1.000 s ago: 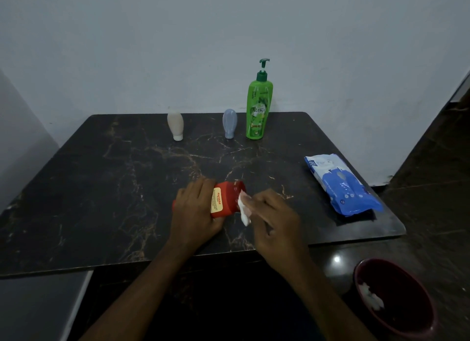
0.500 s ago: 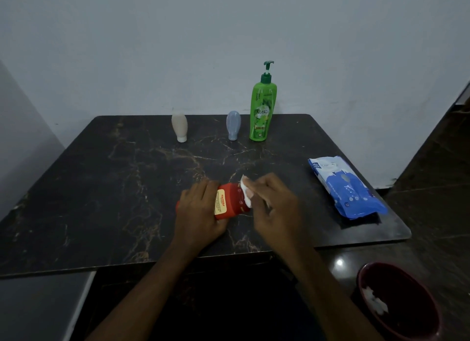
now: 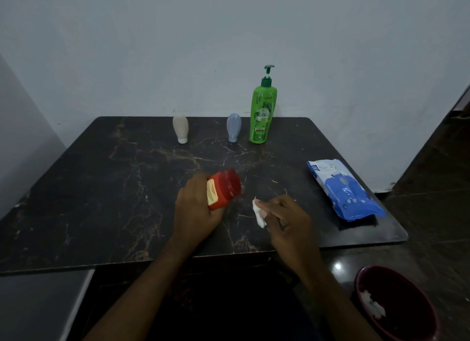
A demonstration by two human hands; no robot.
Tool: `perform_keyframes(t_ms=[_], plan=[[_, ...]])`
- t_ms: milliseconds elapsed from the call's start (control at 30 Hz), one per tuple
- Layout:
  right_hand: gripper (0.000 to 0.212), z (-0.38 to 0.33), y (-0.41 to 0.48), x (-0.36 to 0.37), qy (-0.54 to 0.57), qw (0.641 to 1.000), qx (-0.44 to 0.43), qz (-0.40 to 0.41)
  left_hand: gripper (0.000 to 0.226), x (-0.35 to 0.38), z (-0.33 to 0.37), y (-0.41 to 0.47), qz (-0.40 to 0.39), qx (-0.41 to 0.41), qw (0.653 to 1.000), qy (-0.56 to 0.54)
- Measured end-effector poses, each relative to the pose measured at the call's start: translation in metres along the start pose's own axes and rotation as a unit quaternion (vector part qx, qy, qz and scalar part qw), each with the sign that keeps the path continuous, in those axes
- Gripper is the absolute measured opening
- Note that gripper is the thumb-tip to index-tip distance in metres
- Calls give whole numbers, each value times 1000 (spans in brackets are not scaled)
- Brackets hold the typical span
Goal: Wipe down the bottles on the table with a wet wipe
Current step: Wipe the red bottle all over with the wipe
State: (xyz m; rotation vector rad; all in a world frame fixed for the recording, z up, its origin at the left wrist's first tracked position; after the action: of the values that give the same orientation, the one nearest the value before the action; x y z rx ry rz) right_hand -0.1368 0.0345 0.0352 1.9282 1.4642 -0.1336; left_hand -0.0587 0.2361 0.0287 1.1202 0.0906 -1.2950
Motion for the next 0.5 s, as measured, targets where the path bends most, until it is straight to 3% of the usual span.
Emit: perform_keyframes(t_ms=[67,133,167,233,300,400,500], plan=[[21,-3,-1,0,48,999,22,-6,34,-8,12,11,36,-91,987,-126],[22,-1,0,1,71,996,48,-10,27,-14,18,24,41,-225,932,-279],[23,0,2,1,75,995,62,-8,29,-17,16,31,34,-300,877,-373],[23,1,5,2,86,993,81,5,58,-19,8,41,14,-412,734,-540],[24,-4,8,3,107,990,91,11,78,-23,7,41,-4,-463,640,-613],[24,-11,11,4,113,991,71,-1,83,-20,13,35,-26,-495,573,-652],[27,-22,14,8,96,995,22,-15,81,-14,16,29,-37,-515,551,-656]])
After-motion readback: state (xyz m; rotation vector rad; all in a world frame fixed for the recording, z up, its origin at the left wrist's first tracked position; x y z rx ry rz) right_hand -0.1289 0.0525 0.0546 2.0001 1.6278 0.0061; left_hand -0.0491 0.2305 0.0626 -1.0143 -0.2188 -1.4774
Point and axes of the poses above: each hand's wrist, its own y-axis towards the middle knuckle, its own x-axis out of the palm, z = x × y, the point moved 2 cm from there along y, towards the middle knuckle, and after that the axes turned 3 degrees about x, right-handed, at the moved point
